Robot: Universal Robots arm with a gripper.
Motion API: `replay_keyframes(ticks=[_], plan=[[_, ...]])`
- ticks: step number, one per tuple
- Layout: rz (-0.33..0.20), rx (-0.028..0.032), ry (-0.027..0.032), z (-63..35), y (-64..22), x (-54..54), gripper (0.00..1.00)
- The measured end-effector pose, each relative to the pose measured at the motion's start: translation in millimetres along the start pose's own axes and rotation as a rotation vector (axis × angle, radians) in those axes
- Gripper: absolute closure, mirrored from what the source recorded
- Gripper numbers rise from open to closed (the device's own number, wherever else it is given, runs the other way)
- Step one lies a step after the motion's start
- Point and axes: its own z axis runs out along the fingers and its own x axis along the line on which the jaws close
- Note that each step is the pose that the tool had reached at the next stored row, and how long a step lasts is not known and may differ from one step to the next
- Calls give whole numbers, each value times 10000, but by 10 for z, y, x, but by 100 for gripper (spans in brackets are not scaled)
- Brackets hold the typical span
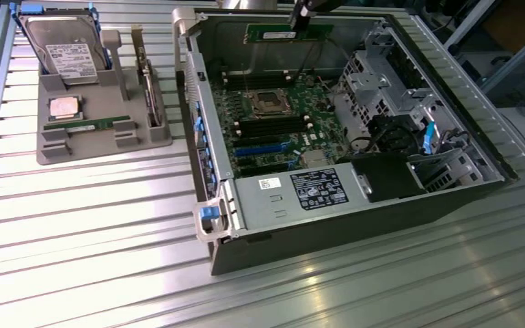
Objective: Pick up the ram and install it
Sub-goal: 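Pick up the ram and move it above insertion slot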
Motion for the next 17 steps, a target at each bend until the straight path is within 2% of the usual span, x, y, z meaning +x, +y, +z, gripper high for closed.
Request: replay_keyframes(ticks=[3, 8, 13, 17], plan=[[210, 4, -17, 2, -12, 1, 88], [256, -6, -21, -5, -116, 7, 88], [295, -41, -26, -20, -340, 21, 88], [305, -54, -27, -27, -434, 27, 88]])
